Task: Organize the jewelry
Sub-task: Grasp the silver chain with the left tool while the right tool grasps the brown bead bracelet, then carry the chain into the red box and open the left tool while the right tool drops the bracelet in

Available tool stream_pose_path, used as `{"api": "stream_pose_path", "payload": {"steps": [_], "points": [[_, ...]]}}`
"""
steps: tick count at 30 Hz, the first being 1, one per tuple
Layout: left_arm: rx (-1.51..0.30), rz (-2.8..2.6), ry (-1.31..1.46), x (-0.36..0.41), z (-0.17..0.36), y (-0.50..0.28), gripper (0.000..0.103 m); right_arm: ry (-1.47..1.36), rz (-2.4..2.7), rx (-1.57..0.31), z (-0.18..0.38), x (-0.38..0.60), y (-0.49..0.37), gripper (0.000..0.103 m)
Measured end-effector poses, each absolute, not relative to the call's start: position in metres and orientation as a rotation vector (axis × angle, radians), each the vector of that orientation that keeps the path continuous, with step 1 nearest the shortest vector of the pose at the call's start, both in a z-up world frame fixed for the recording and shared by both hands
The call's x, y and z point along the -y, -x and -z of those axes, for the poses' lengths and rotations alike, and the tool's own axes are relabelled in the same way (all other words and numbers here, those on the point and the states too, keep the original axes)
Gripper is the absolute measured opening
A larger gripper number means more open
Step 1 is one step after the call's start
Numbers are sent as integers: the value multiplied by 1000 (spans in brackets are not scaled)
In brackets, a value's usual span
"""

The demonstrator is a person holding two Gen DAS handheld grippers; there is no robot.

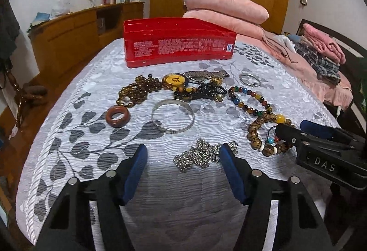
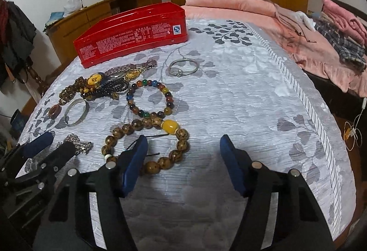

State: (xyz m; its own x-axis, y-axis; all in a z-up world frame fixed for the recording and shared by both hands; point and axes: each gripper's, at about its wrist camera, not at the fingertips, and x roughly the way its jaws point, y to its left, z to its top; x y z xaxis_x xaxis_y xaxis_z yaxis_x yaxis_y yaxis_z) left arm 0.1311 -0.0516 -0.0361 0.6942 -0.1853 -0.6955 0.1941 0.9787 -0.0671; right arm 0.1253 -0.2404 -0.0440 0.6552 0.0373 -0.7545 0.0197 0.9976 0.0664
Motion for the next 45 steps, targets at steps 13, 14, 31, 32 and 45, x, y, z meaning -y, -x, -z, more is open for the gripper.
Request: {"api": "stream_pose_path", "payload": {"steps": [13, 14, 31, 32, 45], "points": [[-785, 215, -54, 63, 37, -130, 28, -42, -40, -855, 44, 236, -125, 17], [-783, 207, -53, 62, 37, -130, 25, -57, -48, -856, 43, 238, -125, 10], [-765, 226, 16, 50, 31, -130, 18, -64, -113, -899, 41, 233, -126, 12], [-774, 226, 19, 50, 33, -131, 18, -63, -111, -898, 41, 233, -126, 12], [-713, 233, 34, 46, 15, -132, 18, -67, -152, -834, 19, 234, -128, 10]]}}
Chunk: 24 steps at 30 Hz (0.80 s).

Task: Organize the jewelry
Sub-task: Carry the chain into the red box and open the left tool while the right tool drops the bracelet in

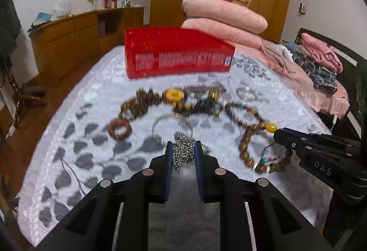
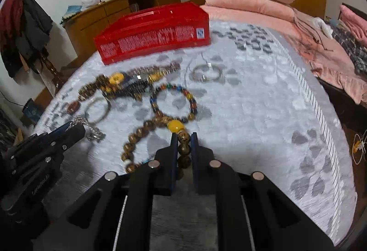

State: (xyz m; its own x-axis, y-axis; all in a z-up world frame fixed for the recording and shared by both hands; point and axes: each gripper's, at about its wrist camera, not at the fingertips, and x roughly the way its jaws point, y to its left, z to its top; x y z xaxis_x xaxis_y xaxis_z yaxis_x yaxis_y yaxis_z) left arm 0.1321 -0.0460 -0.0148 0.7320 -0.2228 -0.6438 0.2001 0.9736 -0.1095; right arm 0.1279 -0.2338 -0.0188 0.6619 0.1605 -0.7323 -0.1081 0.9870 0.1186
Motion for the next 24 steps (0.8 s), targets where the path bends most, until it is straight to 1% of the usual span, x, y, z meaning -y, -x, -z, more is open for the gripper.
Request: {"api": "stream_pose_path", "payload": {"steps": [5, 12, 17, 24], "points": [[-665, 237, 44, 43, -11, -145, 18, -61, -185, -796, -3, 231, -135, 10], [-595, 234, 39, 41, -44, -174, 18, -17, -211, -708, -49, 225, -157, 10], [-558, 232, 33, 41, -69, -213, 18, 17, -223, -645, -81, 220, -193, 10], [-532, 202, 37, 41, -93, -288, 18, -9, -235, -596, -108, 217, -264, 10]]}}
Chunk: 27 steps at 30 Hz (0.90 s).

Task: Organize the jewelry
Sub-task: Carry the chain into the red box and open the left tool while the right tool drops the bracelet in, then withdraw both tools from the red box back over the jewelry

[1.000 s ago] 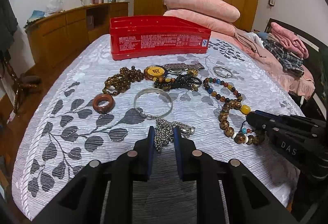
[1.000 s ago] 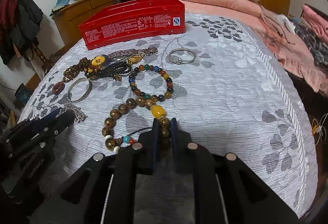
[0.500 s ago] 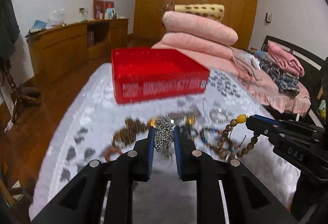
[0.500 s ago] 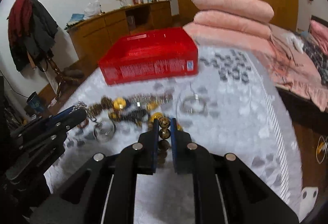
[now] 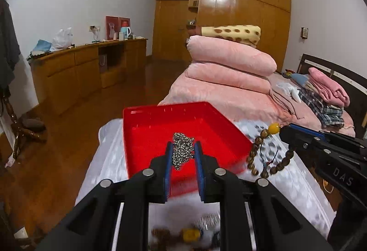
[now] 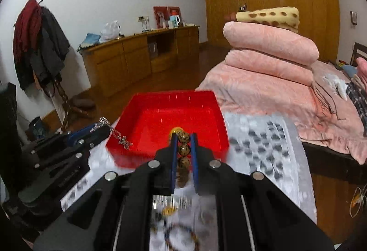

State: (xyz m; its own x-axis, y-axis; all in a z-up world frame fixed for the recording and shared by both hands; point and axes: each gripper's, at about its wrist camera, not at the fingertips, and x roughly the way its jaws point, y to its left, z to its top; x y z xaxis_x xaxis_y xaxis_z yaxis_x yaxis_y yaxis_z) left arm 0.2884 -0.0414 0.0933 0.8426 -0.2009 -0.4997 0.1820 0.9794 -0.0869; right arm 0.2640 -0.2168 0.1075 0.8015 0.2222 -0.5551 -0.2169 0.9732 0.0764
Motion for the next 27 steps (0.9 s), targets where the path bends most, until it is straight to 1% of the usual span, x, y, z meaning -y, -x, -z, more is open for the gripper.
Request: {"api": "stream_pose_path", "payload": {"steps": [4, 10, 13, 14, 15, 16, 19, 20, 21, 22, 24, 25, 27], "points": [[-571, 185, 49, 41, -86, -335, 18, -22, -245, -616, -104, 214, -311, 10], [-659, 172, 54, 42, -56, -380, 19, -55, -266, -689, -75, 210, -365, 10], [-683, 165, 52, 42, -46, -388, 21, -52, -255, -718, -61, 208, -378, 14], [-683, 163, 48, 42, -45, -389, 23, -51, -247, -723, -58, 209, -380, 21], [-682, 162, 43, 41, -43, -388, 29, -47, -241, -729, -55, 210, -381, 31], [-683, 159, 41, 40, -42, -388, 35, -42, -233, -730, -53, 211, -380, 34], [-685, 147, 39, 39, -43, -387, 42, -32, -206, -721, -52, 214, -375, 37], [-681, 145, 39, 38, -45, -385, 45, -38, -204, -716, -53, 215, -373, 42], [-675, 142, 41, 36, -48, -382, 54, -42, -195, -706, -54, 218, -370, 50], [-666, 140, 42, 34, -50, -379, 63, -39, -182, -696, -55, 220, -366, 54], [-634, 132, 40, 30, -56, -366, 72, -17, -154, -665, -59, 222, -352, 68], [-623, 131, 37, 28, -59, -361, 76, -9, -146, -653, -59, 222, -346, 71], [-603, 128, 33, 24, -62, -346, 80, -5, -140, -636, -59, 226, -331, 78]]}}
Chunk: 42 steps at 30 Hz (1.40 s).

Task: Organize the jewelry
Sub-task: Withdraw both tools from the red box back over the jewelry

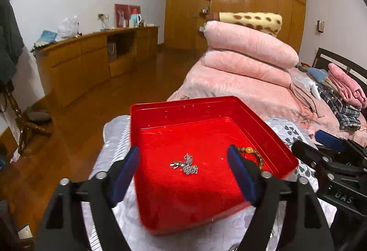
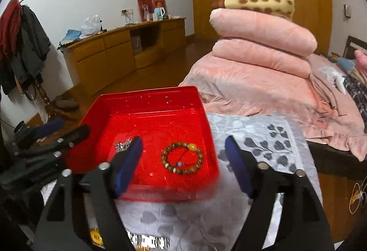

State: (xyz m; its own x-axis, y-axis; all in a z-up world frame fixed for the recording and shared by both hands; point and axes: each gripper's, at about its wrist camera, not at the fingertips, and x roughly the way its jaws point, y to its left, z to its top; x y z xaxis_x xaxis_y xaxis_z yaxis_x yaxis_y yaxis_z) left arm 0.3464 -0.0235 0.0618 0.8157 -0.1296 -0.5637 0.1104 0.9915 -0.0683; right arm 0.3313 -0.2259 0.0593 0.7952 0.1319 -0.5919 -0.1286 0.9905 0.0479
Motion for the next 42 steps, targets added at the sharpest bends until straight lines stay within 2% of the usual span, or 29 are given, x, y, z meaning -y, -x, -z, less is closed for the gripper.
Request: {"api": "stream_pose_path", "payload": {"steps": [2, 11, 15, 18, 28, 33, 38, 42], "points": [[-597, 124, 26, 21, -62, -336, 81, -5, -136, -628, -58, 230, -317, 81], [-621, 87, 28, 5, -39, -265, 83, -71, -124, -628, -43, 243, -247, 82], [-615, 44, 26, 2, -28, -232, 89, -83, -103, -645, -27, 241, -217, 86], [-632, 33, 47, 2, -18, -213, 92, -123, -105, -681, -12, 240, -198, 87], [-733, 77, 1, 18, 7, -186, 92, -95, -85, -801, 20, 230, -168, 87], [-758, 81, -11, 20, 14, -181, 92, -78, -90, -833, 27, 228, -167, 81], [-784, 90, -15, 20, 21, -182, 92, -68, -108, -876, 34, 225, -172, 80], [-792, 93, -10, 20, 23, -183, 92, -63, -121, -915, 39, 222, -178, 75]]}}
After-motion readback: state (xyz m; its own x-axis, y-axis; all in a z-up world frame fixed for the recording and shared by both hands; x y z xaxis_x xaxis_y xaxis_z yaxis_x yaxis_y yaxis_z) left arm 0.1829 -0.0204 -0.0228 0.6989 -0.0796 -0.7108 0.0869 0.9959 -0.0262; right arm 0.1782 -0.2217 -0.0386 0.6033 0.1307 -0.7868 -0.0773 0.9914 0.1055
